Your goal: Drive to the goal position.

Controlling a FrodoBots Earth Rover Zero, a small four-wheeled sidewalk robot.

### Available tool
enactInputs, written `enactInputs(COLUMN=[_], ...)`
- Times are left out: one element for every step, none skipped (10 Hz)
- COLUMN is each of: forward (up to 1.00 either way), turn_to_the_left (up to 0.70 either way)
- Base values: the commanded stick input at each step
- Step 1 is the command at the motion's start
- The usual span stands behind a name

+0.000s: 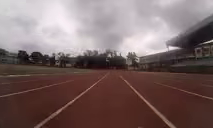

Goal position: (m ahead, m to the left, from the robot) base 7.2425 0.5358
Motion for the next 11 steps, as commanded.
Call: enactInputs(forward=[0.70, 0.70, 0.70, 0.70, 0.70, 0.70, 0.70, 0.70, 0.70, 0.70, 0.70], turn_to_the_left=[0.00, 0.00, 0.00, 0.00, 0.00, 0.00, 0.00, 0.00, 0.00, 0.00, 0.00])
